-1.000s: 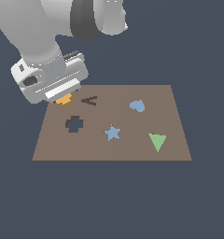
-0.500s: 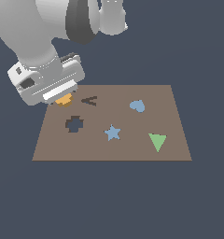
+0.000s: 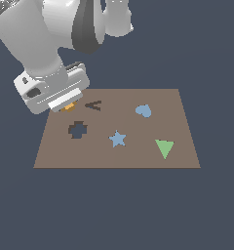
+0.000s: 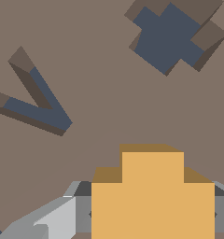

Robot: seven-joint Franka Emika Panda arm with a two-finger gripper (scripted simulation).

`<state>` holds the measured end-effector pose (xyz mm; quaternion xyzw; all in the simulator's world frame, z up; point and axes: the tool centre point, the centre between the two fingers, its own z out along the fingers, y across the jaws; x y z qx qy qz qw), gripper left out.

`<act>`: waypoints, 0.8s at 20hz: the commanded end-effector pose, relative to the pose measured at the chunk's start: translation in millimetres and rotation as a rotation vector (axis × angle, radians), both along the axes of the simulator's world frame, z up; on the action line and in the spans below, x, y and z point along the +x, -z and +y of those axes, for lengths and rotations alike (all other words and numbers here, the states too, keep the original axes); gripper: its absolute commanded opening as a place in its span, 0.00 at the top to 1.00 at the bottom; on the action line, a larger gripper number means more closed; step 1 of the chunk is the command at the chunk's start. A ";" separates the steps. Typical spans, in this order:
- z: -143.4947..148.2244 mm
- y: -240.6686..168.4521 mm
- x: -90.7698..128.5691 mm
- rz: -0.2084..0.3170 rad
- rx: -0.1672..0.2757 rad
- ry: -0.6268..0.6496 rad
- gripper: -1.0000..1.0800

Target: Insert a designated object into the corresponding slot on a board.

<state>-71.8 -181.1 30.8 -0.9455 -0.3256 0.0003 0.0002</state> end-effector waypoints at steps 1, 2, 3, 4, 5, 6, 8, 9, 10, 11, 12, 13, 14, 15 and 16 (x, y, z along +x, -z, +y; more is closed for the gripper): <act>0.1 0.9 0.2 -0.001 0.000 0.000 1.00; 0.1 0.9 0.2 -0.001 0.000 0.000 1.00; 0.1 0.9 0.2 -0.001 0.000 0.000 1.00; 0.1 0.9 0.2 -0.001 0.000 0.000 1.00; 0.1 0.9 0.2 -0.001 0.000 0.000 1.00; 0.1 0.9 0.2 -0.001 0.000 0.000 1.00; 0.1 0.9 0.2 -0.001 0.000 0.000 1.00; 0.1 0.9 0.2 -0.001 0.000 0.000 1.00; -0.6 0.1 0.5 -0.002 -0.001 0.000 1.00; -0.6 -0.6 0.5 -0.002 -0.001 0.000 1.00; -0.4 -2.1 0.6 -0.001 -0.001 0.000 1.00; -0.2 -3.7 0.6 -0.001 0.000 0.000 1.00; -0.2 -4.3 0.6 -0.001 0.000 0.000 1.00; -0.2 -2.6 0.3 0.000 0.000 0.000 1.00; -0.1 -2.5 0.3 0.000 0.000 0.001 1.00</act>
